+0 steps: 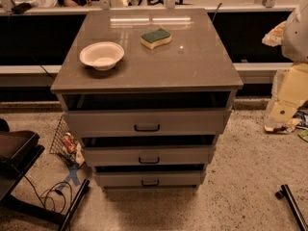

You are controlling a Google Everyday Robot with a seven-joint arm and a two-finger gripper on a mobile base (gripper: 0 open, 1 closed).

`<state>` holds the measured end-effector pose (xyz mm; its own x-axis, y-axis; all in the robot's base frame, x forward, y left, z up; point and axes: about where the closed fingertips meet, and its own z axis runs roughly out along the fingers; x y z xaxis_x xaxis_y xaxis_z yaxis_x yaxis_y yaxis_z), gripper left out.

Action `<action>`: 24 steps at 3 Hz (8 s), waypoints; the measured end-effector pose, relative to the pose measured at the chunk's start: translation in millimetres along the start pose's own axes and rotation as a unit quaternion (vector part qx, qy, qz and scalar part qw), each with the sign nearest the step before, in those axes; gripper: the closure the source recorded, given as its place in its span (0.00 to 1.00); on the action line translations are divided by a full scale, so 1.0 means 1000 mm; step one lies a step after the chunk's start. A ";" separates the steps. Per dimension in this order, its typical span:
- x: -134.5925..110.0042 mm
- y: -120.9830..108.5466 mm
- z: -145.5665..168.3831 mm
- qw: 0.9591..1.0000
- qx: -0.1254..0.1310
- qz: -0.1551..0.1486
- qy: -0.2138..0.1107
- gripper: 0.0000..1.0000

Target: Open bottom drawer

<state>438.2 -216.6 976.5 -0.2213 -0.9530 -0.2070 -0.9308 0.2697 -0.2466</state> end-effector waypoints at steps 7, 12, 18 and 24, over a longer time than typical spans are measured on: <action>-0.040 0.014 0.288 0.990 0.144 0.013 0.004 0.00; 0.039 0.095 0.419 0.991 0.096 0.013 0.094 0.00; 0.058 0.146 0.663 0.993 0.074 -0.091 0.020 0.00; 0.005 0.066 0.800 0.983 0.091 -0.158 0.026 0.00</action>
Offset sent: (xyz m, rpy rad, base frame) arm 0.0592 0.0377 -0.0524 0.0450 -0.1574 -0.0859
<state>608.2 -92.9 201.9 0.0514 -0.9977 -0.0451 -0.8892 -0.0251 -0.4569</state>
